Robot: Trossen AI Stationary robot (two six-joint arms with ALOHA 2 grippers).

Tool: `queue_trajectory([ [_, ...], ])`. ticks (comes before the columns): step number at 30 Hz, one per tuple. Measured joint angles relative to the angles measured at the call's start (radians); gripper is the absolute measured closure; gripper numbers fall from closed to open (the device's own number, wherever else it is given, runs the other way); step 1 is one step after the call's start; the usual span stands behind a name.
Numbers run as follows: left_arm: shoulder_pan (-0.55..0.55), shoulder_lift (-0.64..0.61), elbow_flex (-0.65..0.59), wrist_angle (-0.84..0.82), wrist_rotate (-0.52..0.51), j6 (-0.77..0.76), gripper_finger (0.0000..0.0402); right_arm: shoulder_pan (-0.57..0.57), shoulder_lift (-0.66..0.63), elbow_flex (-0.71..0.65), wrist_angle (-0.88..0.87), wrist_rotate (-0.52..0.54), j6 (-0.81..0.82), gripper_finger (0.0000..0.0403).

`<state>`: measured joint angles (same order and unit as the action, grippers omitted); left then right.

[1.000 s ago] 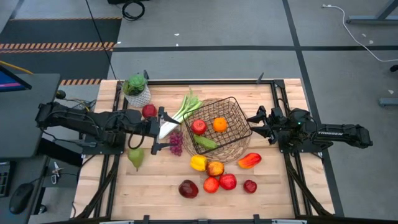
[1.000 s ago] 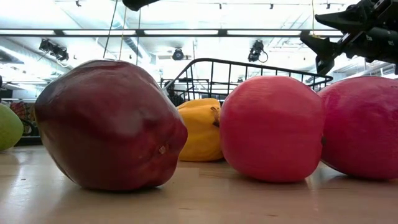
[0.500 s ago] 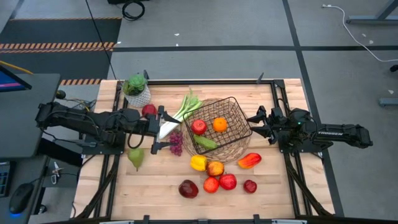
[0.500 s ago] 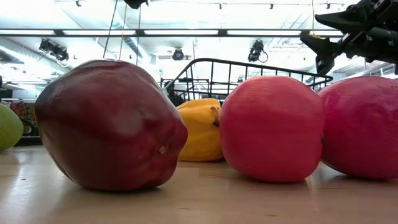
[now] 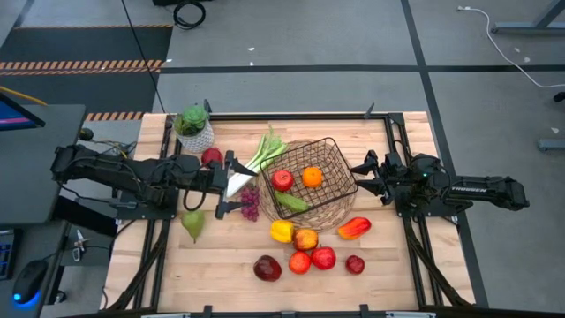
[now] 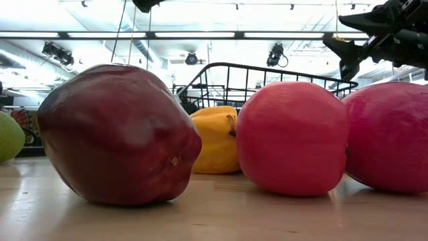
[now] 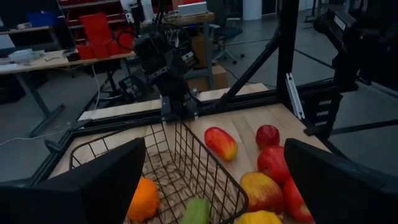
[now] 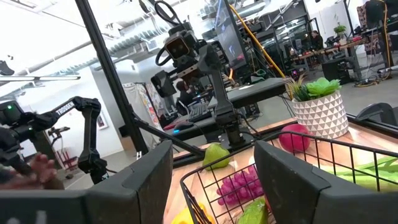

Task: Build produce basket
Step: Put the red apple into the black wire basket

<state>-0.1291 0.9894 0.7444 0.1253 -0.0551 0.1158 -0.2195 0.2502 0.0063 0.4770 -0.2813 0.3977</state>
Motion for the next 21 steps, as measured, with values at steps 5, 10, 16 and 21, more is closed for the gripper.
queue_trajectory([
  [5, 0.000, 0.000, 0.000, -0.002, 0.000, 0.000, 0.0012, 0.000, 0.000, 0.000, 0.000, 0.000, 0.000, 0.0172],
  [10, 0.000, 0.001, 0.000, 0.028, -0.009, -0.033, 0.0012, 0.000, 0.000, 0.000, 0.000, 0.000, 0.000, 0.0172],
  [16, -0.005, 0.001, 0.001, -0.001, 0.003, -0.248, 0.0012, 0.000, 0.000, 0.000, 0.000, 0.000, 0.000, 0.0172],
  [21, -0.057, 0.078, 0.000, -0.094, 0.096, -0.338, 0.0012, 0.000, 0.000, 0.000, 0.000, 0.000, 0.000, 0.0172],
])
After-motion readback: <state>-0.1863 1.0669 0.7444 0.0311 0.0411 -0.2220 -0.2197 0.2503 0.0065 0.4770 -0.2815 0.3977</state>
